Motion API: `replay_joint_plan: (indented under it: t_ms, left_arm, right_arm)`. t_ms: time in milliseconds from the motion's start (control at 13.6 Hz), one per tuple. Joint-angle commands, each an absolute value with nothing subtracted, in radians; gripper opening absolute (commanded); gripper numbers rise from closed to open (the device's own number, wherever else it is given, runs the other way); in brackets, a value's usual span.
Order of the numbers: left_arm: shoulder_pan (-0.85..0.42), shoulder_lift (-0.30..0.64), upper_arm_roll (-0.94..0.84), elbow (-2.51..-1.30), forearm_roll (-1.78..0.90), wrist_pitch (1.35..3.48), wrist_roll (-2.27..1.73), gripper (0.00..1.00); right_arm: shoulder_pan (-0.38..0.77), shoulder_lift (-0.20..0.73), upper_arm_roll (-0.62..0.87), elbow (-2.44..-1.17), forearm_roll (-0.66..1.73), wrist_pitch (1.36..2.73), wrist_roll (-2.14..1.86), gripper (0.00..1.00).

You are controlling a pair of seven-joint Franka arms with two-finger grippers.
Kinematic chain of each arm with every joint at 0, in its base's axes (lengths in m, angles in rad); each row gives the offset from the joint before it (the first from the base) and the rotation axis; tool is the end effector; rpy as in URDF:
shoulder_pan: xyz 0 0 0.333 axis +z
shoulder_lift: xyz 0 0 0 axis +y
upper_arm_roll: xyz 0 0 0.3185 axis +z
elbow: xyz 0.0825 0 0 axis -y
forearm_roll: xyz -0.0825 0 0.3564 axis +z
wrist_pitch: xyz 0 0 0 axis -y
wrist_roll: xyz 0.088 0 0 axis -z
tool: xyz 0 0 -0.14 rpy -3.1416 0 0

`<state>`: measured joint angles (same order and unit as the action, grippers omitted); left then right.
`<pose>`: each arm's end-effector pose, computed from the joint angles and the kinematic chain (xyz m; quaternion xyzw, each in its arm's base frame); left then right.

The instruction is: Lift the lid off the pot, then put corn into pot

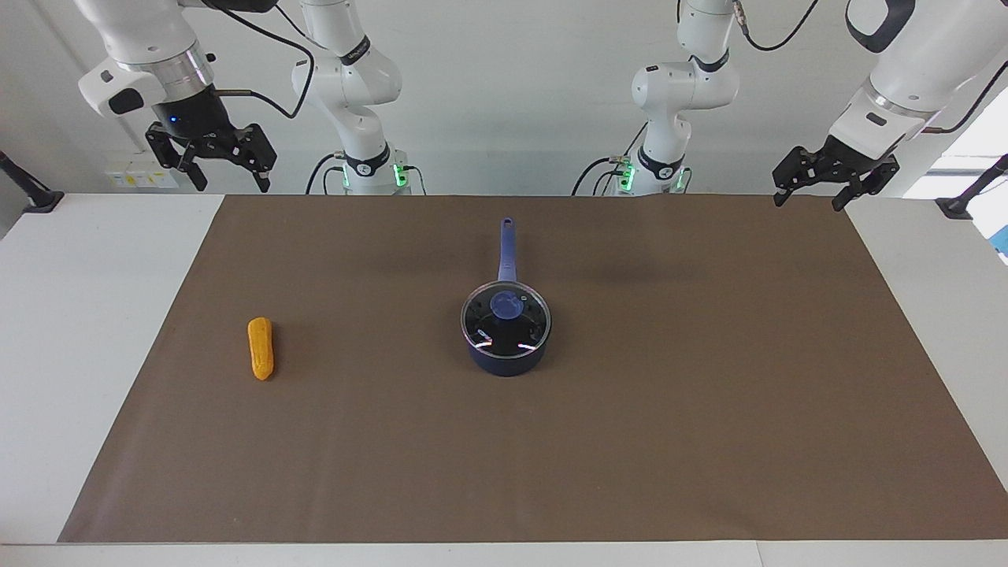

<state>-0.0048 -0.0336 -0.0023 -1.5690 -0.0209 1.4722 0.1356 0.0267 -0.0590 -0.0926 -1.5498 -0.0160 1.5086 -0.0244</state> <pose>0.5040 -0.0067 0.6039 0.9969 -0.0719 -0.0309 0.0124 0.5014 -0.0370 0.6280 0.9997 -0.0213 0.0085 0.0056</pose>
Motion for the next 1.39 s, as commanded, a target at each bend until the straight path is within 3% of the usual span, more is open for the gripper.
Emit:
replay_joint_plan:
  t_ms: [0, 220, 587, 734, 1100, 1320]
  left_arm:
    - [-0.006, -0.057, -0.002, -1.588, -0.026, 1.482, 0.13, 1.0]
    - [-0.017, -0.06, -0.006, -1.591, -0.026, 1.477, 0.135, 1.0]
    - [-0.113, -0.055, -0.011, -1.592, -0.014, 1.48, 0.048, 1.0]
    - [-0.176, -0.052, -0.012, -1.598, 0.001, 1.492, -0.004, 1.0]
    - [-0.29, -0.032, -0.017, -1.608, 0.002, 1.541, -0.101, 1.0]
    - [-0.349, -0.006, -0.017, -1.609, 0.002, 1.588, -0.198, 1.0]
  right_arm:
    - [0.006, -0.072, -0.095, -1.554, -0.009, 1.502, -0.035, 1.0]
    - [0.018, -0.077, -0.087, -1.578, -0.008, 1.561, -0.034, 1.0]
    - [0.018, -0.055, -0.084, -1.753, -0.009, 1.777, -0.043, 1.0]
    - [-0.006, -0.005, -0.086, -1.822, -0.009, 1.863, -0.051, 1.0]
    - [-0.057, 0.199, -0.086, -1.832, -0.009, 2.147, -0.218, 1.0]
    - [-0.066, 0.28, -0.086, -1.835, -0.009, 2.181, -0.276, 1.0]
